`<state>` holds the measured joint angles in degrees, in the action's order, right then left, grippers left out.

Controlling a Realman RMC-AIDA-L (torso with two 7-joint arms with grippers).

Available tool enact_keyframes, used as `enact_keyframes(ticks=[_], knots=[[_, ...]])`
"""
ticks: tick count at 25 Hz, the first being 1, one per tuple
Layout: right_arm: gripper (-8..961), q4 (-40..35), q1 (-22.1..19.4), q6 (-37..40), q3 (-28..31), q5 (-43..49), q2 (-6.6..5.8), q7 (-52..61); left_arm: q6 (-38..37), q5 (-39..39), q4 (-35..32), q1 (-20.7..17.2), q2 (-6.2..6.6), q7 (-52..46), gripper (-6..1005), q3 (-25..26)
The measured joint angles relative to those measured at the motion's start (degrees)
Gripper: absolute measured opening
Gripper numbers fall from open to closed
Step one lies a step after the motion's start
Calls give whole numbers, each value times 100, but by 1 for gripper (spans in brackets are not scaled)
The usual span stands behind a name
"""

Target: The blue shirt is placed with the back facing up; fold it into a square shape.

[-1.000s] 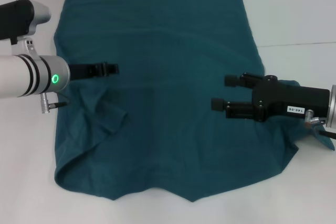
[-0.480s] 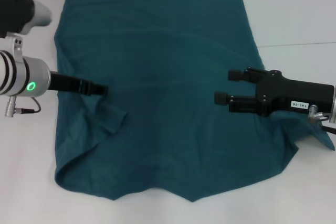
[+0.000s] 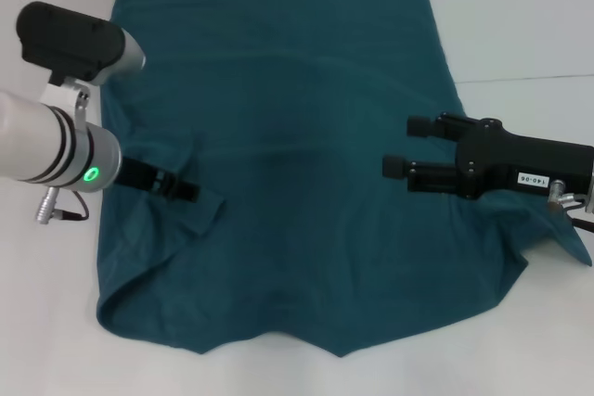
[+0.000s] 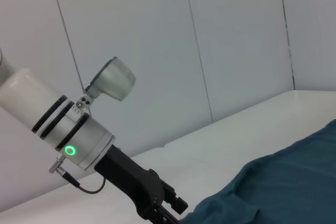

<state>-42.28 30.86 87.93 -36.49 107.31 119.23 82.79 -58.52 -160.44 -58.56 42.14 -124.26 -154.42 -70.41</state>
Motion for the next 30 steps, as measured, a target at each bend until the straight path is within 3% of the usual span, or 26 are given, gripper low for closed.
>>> enact_keyframes(ticks=[17, 23, 30], knots=[[913, 0, -1, -22, 2, 1, -3, -6, 1118, -320, 1258, 390, 29, -490, 798, -403], [913, 0, -1, -17, 2, 1, 9, -2, 1328, -322, 1278, 384, 10, -460, 656, -443], [912, 22, -1, -22, 2, 1, 22, 6, 1412, -322, 1355, 437, -7, -460, 318, -454]])
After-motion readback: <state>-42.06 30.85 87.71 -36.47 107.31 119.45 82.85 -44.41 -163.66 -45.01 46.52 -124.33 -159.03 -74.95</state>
